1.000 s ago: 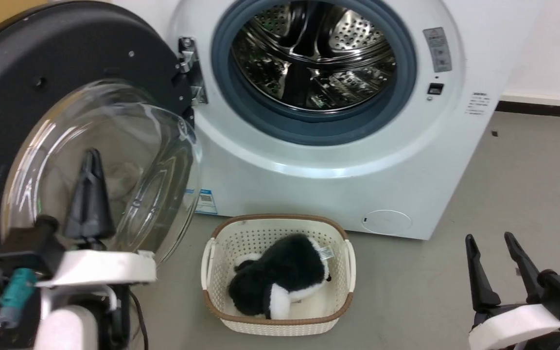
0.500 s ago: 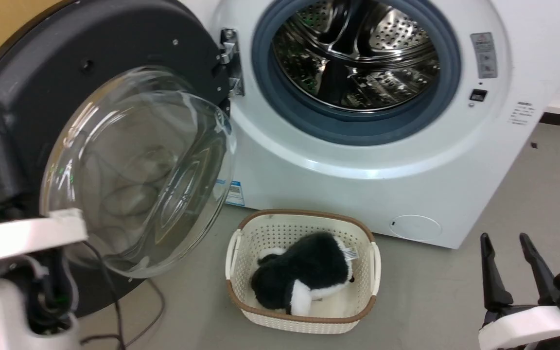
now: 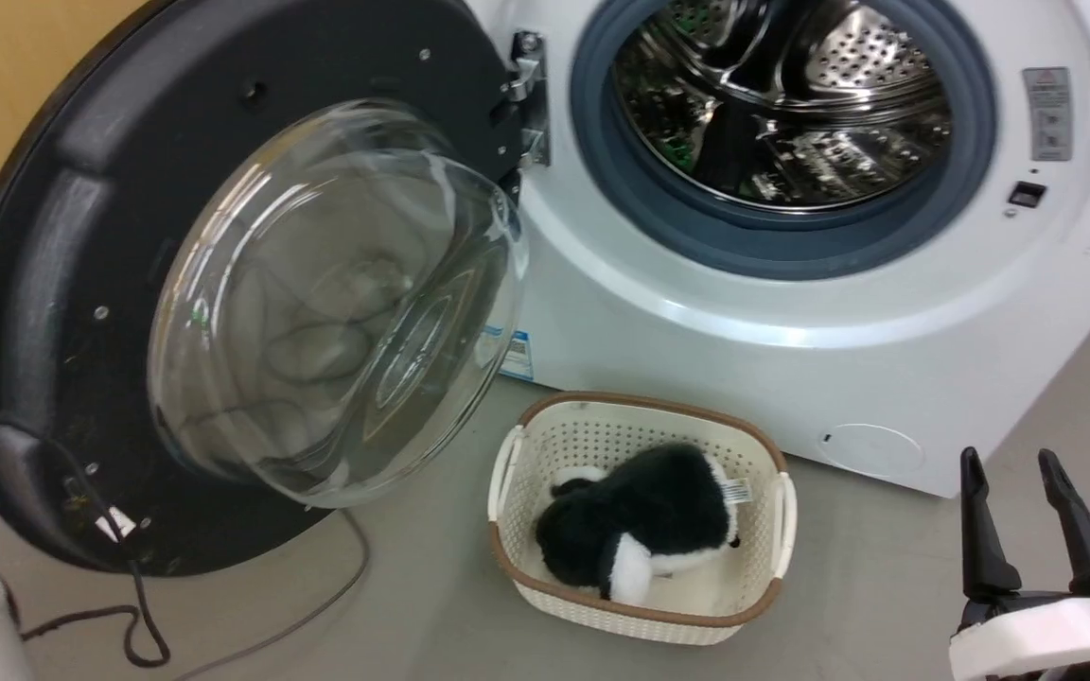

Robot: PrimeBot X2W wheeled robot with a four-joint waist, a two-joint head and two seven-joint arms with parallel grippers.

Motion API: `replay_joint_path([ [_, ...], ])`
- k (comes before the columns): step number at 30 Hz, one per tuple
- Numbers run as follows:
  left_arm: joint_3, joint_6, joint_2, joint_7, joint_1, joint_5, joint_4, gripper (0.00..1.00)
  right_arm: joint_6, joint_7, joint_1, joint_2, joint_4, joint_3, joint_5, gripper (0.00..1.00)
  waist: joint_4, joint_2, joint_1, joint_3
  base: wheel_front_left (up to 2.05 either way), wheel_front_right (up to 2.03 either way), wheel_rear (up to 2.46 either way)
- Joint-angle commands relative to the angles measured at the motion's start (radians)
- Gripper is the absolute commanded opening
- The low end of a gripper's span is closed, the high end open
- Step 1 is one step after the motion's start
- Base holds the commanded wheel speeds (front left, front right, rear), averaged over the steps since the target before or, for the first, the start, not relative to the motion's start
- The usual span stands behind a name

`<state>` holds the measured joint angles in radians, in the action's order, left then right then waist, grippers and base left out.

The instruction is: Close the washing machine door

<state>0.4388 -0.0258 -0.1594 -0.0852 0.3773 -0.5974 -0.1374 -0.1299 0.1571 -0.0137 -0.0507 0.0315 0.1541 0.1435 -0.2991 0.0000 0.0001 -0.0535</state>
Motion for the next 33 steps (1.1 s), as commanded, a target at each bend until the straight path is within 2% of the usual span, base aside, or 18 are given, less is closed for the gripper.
replay_joint_path([
  [1,0.02,0.003,-0.011,0.009,0.026,-0.028,0.013,0.0,-0.001,0.01,0.01,0.0,-0.002,0.007,0.008,1.0,-0.013,0.0,-0.0001,-0.005,0.0,0.0,0.0],
  [5,0.056,0.005,-0.035,0.046,0.038,-0.091,0.085,0.0,-0.001,0.019,0.014,0.0,0.0,0.014,0.013,1.0,-0.034,0.0,-0.0001,-0.012,0.0,0.0,0.0],
  [8,0.093,0.017,-0.031,0.082,0.069,-0.188,0.145,0.0,-0.001,0.025,0.016,0.0,0.001,0.019,0.017,1.0,-0.047,0.0,-0.0001,-0.015,0.0,0.0,0.0],
  [13,0.126,0.032,-0.05,0.211,0.093,-0.34,0.245,0.0,-0.001,0.036,0.014,0.0,0.001,0.027,0.021,1.0,-0.064,0.0,-0.0001,-0.019,0.0,0.0,0.0],
  [21,0.149,-0.02,-0.068,0.391,0.086,-0.519,0.379,0.0,-0.001,0.052,0.014,0.0,0.0,0.049,0.027,1.0,-0.088,0.0,-0.0001,-0.026,0.0,0.0,0.0],
  [27,0.127,-0.067,-0.057,0.469,0.066,-0.578,0.464,0.0,-0.001,0.065,0.014,0.0,0.004,0.064,0.039,1.0,-0.112,0.0,-0.0001,-0.026,0.0,0.0,0.0],
  [33,0.088,-0.087,-0.028,0.524,0.053,-0.617,0.536,0.0,-0.001,0.077,0.012,0.0,0.009,0.073,0.055,1.0,-0.132,0.0,-0.0001,-0.024,0.0,0.0,0.0],
])
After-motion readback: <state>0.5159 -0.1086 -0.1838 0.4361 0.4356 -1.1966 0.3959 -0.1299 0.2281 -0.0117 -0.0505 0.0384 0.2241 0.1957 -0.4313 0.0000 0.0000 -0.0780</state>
